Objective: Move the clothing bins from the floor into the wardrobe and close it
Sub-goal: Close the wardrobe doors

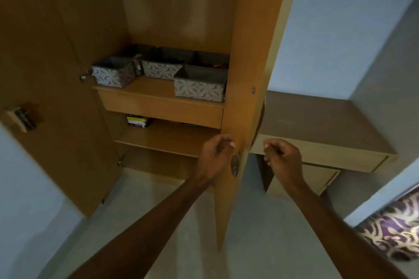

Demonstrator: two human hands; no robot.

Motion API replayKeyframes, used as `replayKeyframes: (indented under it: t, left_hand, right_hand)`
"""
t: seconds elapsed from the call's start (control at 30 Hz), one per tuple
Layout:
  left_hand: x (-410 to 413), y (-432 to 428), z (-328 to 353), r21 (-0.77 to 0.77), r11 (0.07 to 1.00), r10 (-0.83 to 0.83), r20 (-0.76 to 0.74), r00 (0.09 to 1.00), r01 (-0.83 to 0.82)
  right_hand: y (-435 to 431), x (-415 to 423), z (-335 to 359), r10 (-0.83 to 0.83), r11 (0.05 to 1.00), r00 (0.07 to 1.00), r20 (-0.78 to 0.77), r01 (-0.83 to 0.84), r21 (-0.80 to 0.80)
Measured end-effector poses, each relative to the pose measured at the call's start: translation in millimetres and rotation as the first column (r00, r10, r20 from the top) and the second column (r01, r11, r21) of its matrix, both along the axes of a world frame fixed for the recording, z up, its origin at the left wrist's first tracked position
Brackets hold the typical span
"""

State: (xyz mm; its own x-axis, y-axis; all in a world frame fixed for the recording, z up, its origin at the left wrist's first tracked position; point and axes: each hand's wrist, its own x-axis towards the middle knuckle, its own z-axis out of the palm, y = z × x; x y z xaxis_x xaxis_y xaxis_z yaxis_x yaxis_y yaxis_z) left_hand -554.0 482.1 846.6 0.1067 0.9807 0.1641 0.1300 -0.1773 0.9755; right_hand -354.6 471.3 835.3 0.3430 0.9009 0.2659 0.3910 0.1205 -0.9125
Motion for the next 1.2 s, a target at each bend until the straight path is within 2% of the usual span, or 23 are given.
replayKeyframes:
  t: [0.1,0.23,0.53,0.73,0.93,1.07,1.2]
  left_hand:
    - [35,5,19,0.051,0.998,0.037,0.008,0.999,-0.037]
    - [53,1,24,0.075,0.994,0.083,0.016,0.996,-0.084]
    - [43,-3,14,0.108,0.971,0.214,0.026,0.976,-0.216]
    - [5,-1,16,0.121,0.936,0.327,0.051,0.944,-0.331]
    - [-66,25,9,0.151,0.884,0.444,0.03,0.896,-0.443]
    - [-110,48,10,0.157,0.88,0.451,0.015,0.892,-0.448]
    - [-160,84,18,0.117,0.892,0.434,0.049,0.9,-0.436]
  right_hand:
    - [33,18,15,0.09,0.995,0.996,0.007,-0.09,-0.043]
    - [46,12,31,0.261,0.965,0.964,0.058,-0.263,0.022]
    - [63,6,21,0.365,0.925,0.923,0.125,-0.374,0.062]
    - [79,-34,26,0.437,0.893,0.894,0.099,-0.445,0.068]
    - [110,-109,24,0.477,0.874,0.873,0.099,-0.483,0.05]
    - [131,-159,25,0.5,0.857,0.857,0.122,-0.51,0.074]
    - [162,-213,29,0.451,0.884,0.877,0.169,-0.465,0.054]
